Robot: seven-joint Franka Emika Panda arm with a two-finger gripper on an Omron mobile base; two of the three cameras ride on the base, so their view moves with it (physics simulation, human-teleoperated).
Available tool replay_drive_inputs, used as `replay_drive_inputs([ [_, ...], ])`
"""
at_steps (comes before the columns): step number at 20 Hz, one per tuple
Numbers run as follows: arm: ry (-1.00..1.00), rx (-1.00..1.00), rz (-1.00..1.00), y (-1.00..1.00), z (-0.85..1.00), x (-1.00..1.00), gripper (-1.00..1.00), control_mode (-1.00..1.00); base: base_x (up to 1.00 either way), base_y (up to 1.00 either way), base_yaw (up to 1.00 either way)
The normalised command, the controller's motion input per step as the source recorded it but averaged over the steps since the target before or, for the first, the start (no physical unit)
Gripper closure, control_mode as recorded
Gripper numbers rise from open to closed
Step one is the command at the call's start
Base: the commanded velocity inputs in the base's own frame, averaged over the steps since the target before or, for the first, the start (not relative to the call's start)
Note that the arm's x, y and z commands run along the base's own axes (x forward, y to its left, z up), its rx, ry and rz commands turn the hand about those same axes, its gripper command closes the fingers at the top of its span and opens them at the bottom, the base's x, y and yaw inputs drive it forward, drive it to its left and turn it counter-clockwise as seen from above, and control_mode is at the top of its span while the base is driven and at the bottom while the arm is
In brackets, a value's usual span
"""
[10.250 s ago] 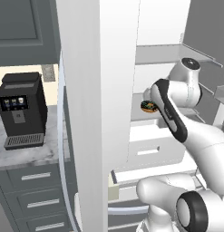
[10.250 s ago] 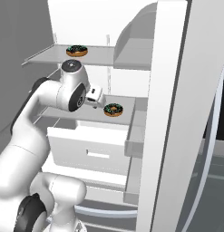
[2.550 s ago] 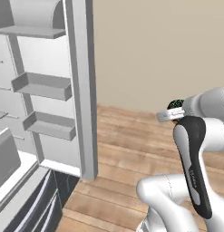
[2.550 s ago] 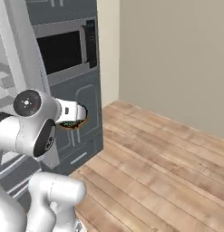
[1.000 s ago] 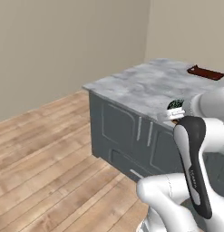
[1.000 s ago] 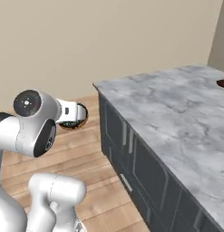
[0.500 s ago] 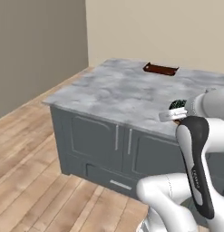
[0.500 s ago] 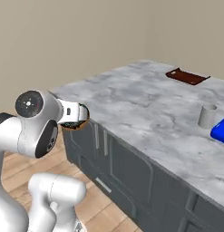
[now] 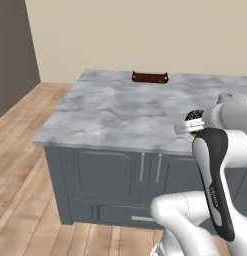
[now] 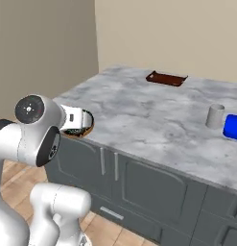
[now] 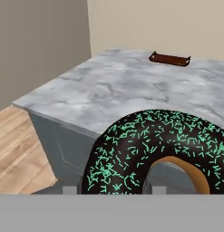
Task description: Take the donuts from the fridge and place them on the empty tray on the dining counter.
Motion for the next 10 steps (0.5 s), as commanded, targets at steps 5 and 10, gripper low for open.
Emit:
replay_drive_inputs([
  [5, 0.0, 0.0, 0.0, 0.0, 0.0, 0.0, 1.0, 1.0, -0.01, 1.0, -0.29],
  [10, 0.0, 0.0, 0.0, 0.0, 0.0, 0.0, 1.0, 1.0, 0.0, 1.0, -0.13],
])
